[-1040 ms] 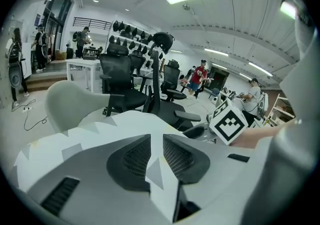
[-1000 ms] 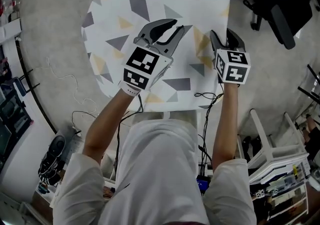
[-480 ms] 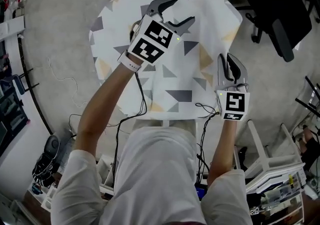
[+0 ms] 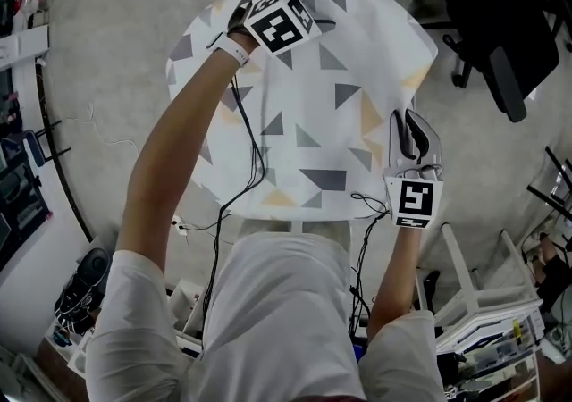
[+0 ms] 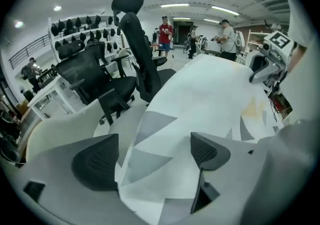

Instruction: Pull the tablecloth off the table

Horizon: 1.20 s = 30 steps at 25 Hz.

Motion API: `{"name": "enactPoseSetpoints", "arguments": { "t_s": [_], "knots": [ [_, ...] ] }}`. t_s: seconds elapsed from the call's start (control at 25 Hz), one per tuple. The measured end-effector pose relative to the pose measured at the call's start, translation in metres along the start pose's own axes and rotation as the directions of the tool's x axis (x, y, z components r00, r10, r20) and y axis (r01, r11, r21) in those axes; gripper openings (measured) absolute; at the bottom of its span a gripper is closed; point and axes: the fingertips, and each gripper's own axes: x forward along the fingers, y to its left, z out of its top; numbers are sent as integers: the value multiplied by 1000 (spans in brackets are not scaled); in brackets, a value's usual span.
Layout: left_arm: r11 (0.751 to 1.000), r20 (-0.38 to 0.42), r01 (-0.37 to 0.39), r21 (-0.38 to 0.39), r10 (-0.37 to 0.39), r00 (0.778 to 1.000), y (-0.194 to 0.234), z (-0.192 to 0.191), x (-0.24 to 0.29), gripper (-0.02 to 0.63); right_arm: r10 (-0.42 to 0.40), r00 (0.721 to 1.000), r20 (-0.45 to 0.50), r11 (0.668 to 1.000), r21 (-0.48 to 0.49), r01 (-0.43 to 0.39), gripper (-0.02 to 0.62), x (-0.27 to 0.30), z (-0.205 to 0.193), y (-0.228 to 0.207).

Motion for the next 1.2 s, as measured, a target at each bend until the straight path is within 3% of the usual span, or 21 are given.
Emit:
{"name": "enactPoseSetpoints", "arguments": {
  "t_s": [0.2, 0.32, 0.52, 0.68, 0.88, 1.04, 1.2],
  "knots": [
    [997, -3, 75, 20, -75, 997, 0, -9, 19, 442, -4, 1000, 19, 998, -57, 5, 58, 2, 9, 11],
    [994, 34, 110, -14, -109, 993, -2, -12, 20, 423, -10, 999, 32, 998, -67, 12, 57, 0, 14, 14],
    [995, 19, 99, -8, -99, 995, -5, -13, 18, 361, -5, 999, 51, 997, -78, 9, 54, -3, 20, 19],
    [998, -10, 47, 40, -47, 999, -6, -12, 11, 254, -3, 998, 62, 997, -83, 9, 51, -6, 24, 25],
    [993, -20, -70, 90, 73, 997, -4, -4, -11, 132, -27, 999, 33, 999, -29, 28, 51, -13, 24, 24],
    [990, 24, -131, 41, 130, 991, -6, 3, -46, 88, -54, 999, -4, 997, 64, 54, 48, -24, 25, 17],
    [982, 59, -186, -10, 187, 981, -14, 11, -92, 51, -70, 997, -19, 993, 90, 72, 48, -43, 28, 16]
  ]
}}
